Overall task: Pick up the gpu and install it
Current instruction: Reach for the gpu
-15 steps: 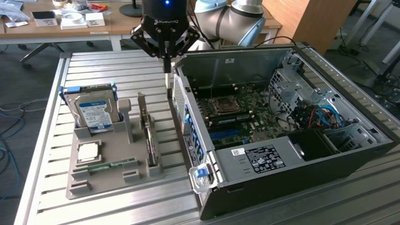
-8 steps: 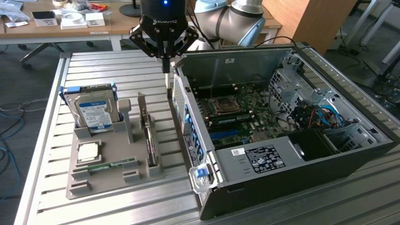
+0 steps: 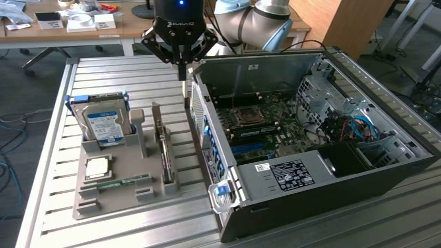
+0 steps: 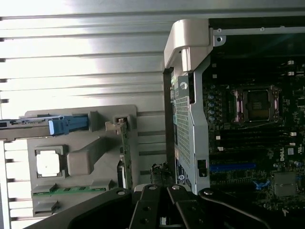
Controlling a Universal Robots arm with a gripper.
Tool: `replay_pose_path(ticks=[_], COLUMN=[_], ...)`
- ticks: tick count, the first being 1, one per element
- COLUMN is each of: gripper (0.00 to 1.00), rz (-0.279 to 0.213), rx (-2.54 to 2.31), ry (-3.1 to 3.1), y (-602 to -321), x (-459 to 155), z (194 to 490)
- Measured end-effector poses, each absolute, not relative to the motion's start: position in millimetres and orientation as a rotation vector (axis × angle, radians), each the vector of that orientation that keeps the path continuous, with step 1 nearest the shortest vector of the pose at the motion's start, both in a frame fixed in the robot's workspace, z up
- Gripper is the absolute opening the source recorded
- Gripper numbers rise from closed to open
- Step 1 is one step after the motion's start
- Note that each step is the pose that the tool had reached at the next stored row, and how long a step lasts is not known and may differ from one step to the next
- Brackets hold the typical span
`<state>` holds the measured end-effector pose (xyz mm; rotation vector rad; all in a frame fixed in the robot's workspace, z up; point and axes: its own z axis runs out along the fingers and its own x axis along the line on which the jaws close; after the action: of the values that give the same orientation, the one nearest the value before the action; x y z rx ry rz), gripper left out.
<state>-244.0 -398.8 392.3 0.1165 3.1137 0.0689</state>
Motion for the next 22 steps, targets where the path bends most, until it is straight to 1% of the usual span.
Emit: replay_pose_path(ticks=[22], gripper=[0.11], rz=[0.069], rx=[0.117], ry=[3.114], y=[-398.9], x=[-253.8], z=[391.9])
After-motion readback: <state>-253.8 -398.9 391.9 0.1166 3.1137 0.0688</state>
